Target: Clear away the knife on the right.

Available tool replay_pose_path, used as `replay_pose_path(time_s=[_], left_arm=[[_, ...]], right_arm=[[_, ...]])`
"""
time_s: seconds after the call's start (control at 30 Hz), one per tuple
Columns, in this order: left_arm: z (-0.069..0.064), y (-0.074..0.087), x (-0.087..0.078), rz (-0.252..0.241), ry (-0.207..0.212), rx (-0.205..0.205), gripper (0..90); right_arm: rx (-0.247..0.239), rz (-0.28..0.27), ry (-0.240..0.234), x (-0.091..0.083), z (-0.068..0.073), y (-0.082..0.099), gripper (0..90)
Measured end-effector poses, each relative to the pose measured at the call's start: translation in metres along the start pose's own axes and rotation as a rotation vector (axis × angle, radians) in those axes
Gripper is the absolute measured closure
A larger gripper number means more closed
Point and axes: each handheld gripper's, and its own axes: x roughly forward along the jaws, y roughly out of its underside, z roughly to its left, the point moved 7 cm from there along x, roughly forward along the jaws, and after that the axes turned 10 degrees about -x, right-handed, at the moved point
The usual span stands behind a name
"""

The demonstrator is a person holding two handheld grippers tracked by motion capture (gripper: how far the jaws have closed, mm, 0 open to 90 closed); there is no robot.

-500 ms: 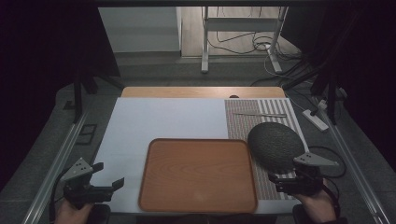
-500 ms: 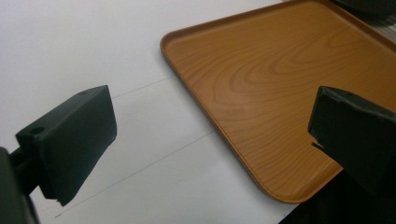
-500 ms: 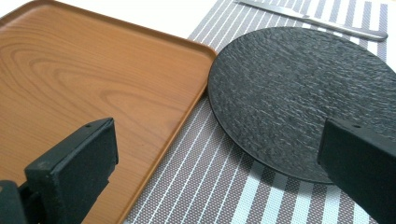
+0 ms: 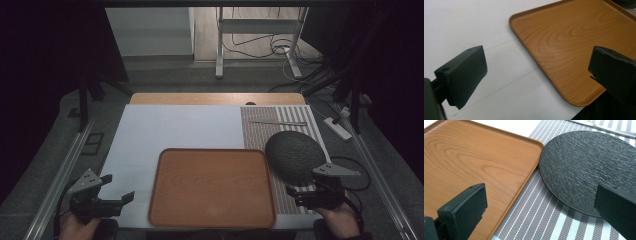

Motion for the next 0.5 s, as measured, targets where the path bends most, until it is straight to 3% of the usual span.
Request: replay_pose_path(time_s=[0.5], left_arm=[[0.0009, 0.0000, 0.0001, 0.002, 0.000, -0.010, 2.7]], right_arm=[[-0.055, 0.021, 0.001, 0.0021, 0.0047, -0.0006, 0.0]])
